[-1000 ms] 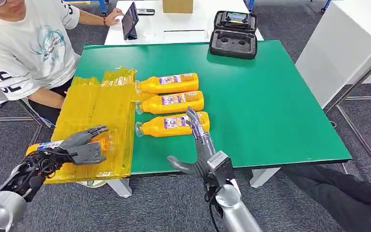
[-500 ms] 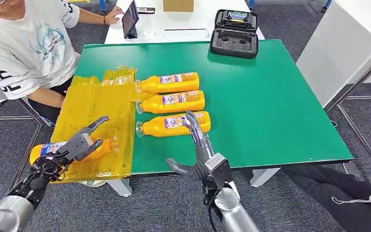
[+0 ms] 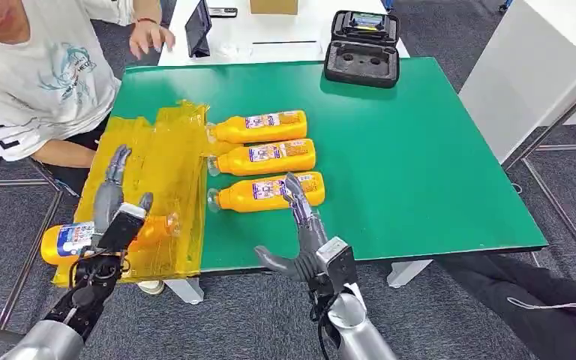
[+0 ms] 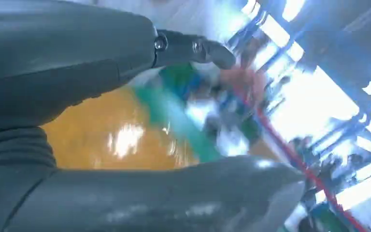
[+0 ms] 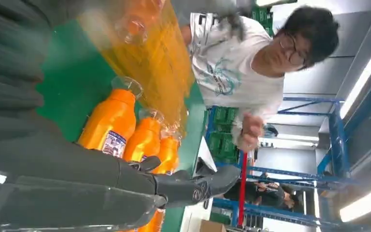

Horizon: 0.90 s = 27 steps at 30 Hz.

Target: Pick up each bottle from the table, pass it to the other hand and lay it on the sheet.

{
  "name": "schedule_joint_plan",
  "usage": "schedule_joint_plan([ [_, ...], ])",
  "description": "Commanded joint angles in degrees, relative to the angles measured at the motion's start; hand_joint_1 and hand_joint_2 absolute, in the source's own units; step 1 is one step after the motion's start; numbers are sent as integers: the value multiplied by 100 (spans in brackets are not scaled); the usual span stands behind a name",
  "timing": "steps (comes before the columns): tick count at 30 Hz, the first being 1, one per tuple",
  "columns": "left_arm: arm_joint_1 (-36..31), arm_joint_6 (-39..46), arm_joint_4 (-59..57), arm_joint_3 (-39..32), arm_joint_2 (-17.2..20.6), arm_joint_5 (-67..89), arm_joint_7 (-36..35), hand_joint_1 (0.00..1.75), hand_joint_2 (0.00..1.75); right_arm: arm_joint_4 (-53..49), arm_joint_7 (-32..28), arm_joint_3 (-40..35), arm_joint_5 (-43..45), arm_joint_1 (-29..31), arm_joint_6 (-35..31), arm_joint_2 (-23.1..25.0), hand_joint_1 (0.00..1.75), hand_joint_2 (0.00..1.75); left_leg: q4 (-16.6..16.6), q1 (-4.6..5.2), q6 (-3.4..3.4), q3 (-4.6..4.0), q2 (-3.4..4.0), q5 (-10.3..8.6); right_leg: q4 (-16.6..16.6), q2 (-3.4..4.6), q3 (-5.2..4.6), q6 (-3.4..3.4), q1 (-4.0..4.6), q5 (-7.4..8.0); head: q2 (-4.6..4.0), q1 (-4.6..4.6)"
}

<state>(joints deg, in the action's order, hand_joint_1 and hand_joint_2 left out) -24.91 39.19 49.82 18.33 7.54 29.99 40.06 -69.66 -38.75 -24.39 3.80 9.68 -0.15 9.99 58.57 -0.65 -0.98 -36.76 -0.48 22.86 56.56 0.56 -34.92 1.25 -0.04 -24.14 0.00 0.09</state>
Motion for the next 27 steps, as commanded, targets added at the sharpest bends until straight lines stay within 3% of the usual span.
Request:
schedule_joint_plan([
  [1,423,81,3144,-2547,-1263,2617,-6,0,0,657,-66,-511,-35,440,-133,-129,0,175,15,-4,-5,-4,-22,12,4,-29,10,6,5,-15,0,2],
  [4,427,81,3474,-2858,-1539,2088,-6,0,0,686,70,-560,-156,542,-289,-218,0,175,10,-2,-4,-8,10,13,1,5,-3,5,2,-7,0,2],
  [5,449,81,3334,-2895,-1625,1714,-6,0,175,725,199,-534,-239,601,-412,-250,0,175,6,0,-3,-1,21,15,-1,16,1,5,1,-5,0,0],
  [9,537,81,2249,-2380,-1567,-739,-6,0,175,779,587,-276,-691,870,-690,-411,0,175,-12,9,-3,7,-4,3,-9,-6,10,3,-7,-2,0,0],
  [10,652,81,1994,-1921,-1498,-1875,-6,0,175,816,685,-243,-936,1062,-841,-597,0,175,-16,7,-2,21,-4,6,-16,-8,28,2,-4,-4,0,2],
  [13,1031,4,2049,-1160,-1322,-3243,-6,0,175,1125,851,15,-1096,1523,-995,-1001,0,175,-15,13,-6,19,-8,2,-15,-12,23,6,-10,-4,0,0],
  [17,1233,-88,2003,-1024,-1366,-3605,-6,0,175,1286,870,157,-1173,1641,-937,-1166,0,175,-12,10,-9,24,-8,7,-20,-12,31,11,-8,-6,0,0],
  [27,1543,-130,2097,-1154,-1283,-3454,-6,0,175,2000,1170,-497,-1569,2034,-771,-1033,0,175,-6,15,-4,12,13,13,-8,11,12,5,-5,-3,0,2],
])
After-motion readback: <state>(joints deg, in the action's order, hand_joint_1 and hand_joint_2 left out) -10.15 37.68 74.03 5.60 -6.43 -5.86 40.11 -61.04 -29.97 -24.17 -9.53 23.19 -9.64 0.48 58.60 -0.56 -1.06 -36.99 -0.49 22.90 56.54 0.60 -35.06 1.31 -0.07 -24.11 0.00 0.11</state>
